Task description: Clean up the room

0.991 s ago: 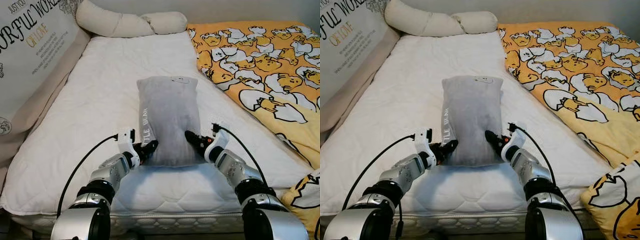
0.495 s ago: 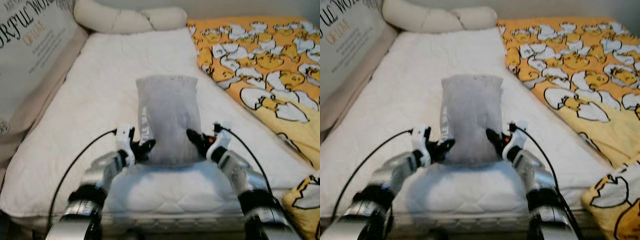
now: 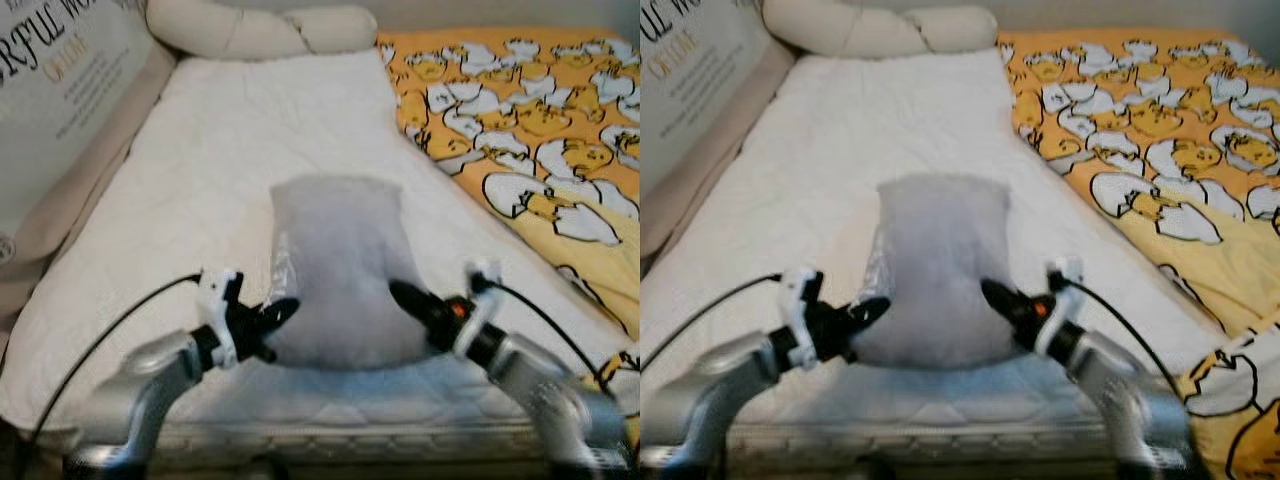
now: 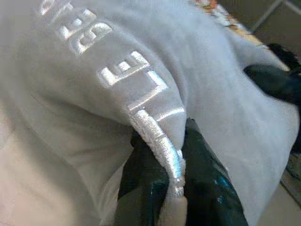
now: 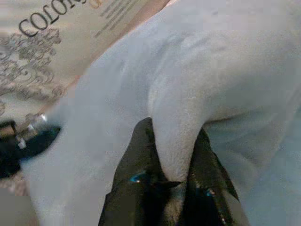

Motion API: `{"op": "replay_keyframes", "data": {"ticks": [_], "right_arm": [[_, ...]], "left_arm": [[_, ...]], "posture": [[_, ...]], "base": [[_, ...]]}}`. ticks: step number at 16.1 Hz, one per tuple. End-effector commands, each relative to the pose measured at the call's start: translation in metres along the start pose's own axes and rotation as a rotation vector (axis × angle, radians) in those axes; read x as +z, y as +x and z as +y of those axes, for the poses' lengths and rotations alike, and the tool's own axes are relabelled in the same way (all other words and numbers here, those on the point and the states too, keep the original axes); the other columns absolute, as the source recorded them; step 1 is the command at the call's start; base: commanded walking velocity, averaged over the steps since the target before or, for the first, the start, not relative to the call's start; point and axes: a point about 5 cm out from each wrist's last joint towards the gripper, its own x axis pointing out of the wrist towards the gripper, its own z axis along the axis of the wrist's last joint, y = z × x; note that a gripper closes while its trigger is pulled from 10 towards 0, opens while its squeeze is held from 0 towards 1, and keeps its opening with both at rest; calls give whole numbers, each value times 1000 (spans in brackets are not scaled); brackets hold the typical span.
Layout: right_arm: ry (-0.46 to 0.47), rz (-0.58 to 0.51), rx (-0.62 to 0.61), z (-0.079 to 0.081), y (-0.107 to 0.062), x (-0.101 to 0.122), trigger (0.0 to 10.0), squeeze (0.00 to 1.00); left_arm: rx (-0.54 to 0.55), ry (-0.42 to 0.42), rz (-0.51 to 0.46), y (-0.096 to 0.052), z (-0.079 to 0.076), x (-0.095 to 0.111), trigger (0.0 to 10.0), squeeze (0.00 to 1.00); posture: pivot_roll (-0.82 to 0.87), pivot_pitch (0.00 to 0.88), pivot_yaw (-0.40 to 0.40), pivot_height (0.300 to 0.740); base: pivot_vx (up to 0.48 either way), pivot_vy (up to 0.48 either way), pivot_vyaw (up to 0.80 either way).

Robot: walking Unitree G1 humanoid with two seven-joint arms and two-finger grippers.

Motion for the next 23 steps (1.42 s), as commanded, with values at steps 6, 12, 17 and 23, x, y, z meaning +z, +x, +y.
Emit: {"op": "replay_keyframes", "data": {"ticks": [6, 12, 17, 23], "right_arm": [[8, 65, -256, -26, -28, -15, 10000, 1000], [50, 44, -276, -33, -46, -6, 10000, 1000], [83, -125, -301, -42, -39, 16, 10000, 1000], [318, -149, -293, -76, 11, 8, 10000, 1000]], "left_arm": [[60, 5, 83, -28, -15, -19, 10000, 1000], [222, -10, 47, -40, 26, -15, 10000, 1000], [282, -50, -90, 6, 53, 14, 10000, 1000], [225, -340, -140, 58, 61, -7, 10000, 1000]], "posture": [[-14, 0, 69, 740], [-8, 0, 68, 740], [0, 0, 57, 740], [-24, 0, 85, 740]], "base": [[0, 0, 0], [0, 0, 0], [0, 0, 0], [0, 0, 0]]}}
